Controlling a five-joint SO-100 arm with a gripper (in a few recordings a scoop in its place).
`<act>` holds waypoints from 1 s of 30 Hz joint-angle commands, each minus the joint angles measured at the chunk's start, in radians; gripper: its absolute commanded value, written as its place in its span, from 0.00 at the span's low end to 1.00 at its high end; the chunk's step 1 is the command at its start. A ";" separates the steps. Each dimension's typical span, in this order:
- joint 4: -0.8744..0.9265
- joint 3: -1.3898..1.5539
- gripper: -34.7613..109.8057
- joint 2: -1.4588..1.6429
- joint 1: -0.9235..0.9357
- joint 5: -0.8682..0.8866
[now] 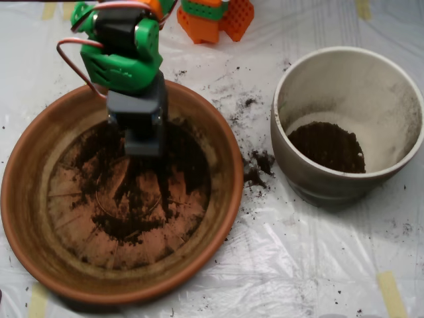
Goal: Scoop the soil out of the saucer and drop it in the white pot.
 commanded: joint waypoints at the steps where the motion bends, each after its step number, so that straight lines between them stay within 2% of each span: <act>1: 0.087 -0.186 0.24 0.130 -0.040 0.026; 10: 0.135 -0.242 0.24 0.328 -0.181 0.078; 18: 0.132 -0.256 0.24 0.468 -0.442 0.143; 30: 0.218 -0.476 0.24 0.313 -0.822 0.156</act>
